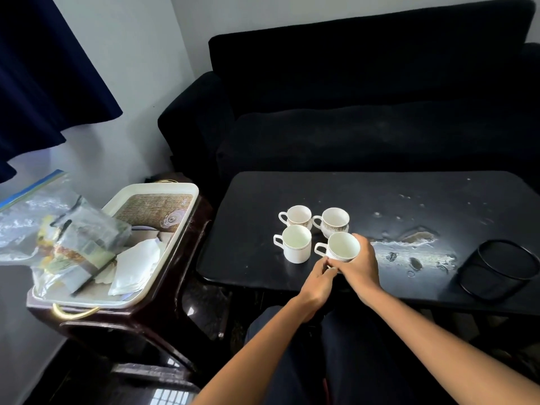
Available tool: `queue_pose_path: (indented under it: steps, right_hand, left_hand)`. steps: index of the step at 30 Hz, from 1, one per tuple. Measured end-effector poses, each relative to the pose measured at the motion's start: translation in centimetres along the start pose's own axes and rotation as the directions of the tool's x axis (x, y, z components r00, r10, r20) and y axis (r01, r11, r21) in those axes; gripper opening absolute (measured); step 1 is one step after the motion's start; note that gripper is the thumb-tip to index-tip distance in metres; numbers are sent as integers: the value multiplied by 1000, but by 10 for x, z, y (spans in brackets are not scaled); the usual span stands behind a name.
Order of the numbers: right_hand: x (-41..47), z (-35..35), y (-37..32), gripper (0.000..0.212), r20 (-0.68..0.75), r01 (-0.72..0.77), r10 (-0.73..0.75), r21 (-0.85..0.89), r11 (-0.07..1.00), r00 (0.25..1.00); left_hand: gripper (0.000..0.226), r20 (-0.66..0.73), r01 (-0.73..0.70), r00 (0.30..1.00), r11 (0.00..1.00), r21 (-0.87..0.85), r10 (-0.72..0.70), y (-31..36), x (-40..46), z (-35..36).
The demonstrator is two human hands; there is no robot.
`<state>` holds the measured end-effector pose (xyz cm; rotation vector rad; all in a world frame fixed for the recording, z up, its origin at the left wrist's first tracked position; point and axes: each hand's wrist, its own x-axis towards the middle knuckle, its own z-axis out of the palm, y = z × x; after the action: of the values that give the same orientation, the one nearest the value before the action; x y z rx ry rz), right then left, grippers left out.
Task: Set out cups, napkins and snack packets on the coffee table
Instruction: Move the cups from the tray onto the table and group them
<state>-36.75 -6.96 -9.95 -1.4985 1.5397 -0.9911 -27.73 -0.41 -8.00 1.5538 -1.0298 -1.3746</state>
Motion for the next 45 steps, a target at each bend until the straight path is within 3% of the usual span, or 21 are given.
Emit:
queue_pose_path:
  steps: [12, 21, 26, 30, 34, 37, 42, 45]
  right_hand:
    - [3, 8, 0, 70, 2, 77, -77, -53, 996, 997]
    - [3, 4, -1, 76, 68, 52, -46, -82, 995, 997]
    - [0, -3, 1, 91, 128, -60, 75, -116, 991, 989]
    - [-5, -11, -3, 72, 71, -109, 118, -128, 986, 990]
    - [-9, -21, -13, 53, -82, -39, 20, -237, 971, 996]
    - [-8, -24, -26, 43, -103, 44, -78, -299, 953, 992]
    - [2, -16, -49, 34, 6, 224, -243, -405, 886, 970]
    - [14, -6, -60, 33, 139, 321, -290, -474, 820, 947]
  left_hand:
    - [36, -50, 39, 998, 996, 82, -35, -11, 15, -5]
    - [41, -43, 27, 999, 997, 74, -23, -13, 16, -7]
    - [47, -84, 92, 993, 987, 133, -81, -11, 10, -11]
    - [47, -170, 158, 978, 959, 237, -119, -8, 1, -22]
    - [28, -393, 242, 908, 950, 199, -149, 0, -9, -34]
    - [23, -484, 254, 859, 960, 120, -167, 6, -14, -43]
    - [14, -585, 142, 798, 989, -48, -143, 25, -9, -64]
    - [25, -582, 80, 806, 994, -68, -105, 37, 0, -78]
